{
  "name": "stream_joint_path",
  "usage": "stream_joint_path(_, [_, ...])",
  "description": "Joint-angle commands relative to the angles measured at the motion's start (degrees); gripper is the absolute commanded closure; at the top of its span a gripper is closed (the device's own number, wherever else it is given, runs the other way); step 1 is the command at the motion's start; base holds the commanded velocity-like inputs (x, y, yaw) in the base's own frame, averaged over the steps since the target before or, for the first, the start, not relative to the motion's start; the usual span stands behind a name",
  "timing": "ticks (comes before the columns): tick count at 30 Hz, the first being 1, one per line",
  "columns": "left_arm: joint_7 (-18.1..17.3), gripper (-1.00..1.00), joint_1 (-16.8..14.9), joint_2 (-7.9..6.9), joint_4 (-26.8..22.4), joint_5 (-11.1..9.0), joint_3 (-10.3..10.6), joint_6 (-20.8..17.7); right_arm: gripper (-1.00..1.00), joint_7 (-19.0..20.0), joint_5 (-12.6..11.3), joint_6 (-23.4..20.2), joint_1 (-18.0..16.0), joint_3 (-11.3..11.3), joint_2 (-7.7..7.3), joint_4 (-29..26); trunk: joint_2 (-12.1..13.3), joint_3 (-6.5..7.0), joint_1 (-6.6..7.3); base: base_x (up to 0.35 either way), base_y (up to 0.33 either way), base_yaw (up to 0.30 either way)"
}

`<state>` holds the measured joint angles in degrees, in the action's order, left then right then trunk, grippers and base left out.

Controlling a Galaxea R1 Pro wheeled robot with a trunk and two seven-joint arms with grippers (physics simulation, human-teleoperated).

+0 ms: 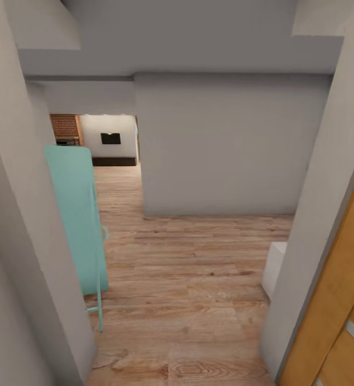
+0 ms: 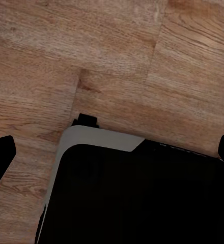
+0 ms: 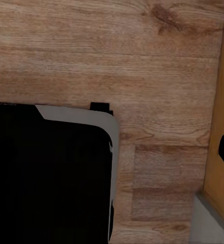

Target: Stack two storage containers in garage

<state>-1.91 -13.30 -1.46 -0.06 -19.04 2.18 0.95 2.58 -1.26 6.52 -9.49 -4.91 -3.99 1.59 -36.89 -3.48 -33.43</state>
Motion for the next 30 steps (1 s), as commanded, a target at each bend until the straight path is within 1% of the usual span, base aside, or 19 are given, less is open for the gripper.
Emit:
stream_joint_path(1, [-0.2, -1.0, -0.06, -0.02, 0.06, -0.47, 0.22, 0.05, -1.0, 0.15, -0.14, 0.33, -0.09, -0.45, -0.03, 0.17, -0.07, -0.1, -0.05, 0.322, -0.098, 0.0])
stream_joint_path(8, [-0.2, -1.0, -0.06, -0.11, 0.06, -0.47, 0.22, -0.15, -1.0, 0.15, -0.14, 0.33, -0.09, -0.38, -0.05, 0.17, -0.07, -0.1, -0.05, 0.322, -0.052, 0.0])
stream_joint_path(30, [-0.2, -1.0, -0.06, -0.04, 0.06, -0.47, 0.22, 0.0, -1.0, 0.15, -0.09, 0.33, -0.09, -0.24, -0.2, 0.17, -0.07, -0.1, -0.05, 0.322, -0.001, 0.0])
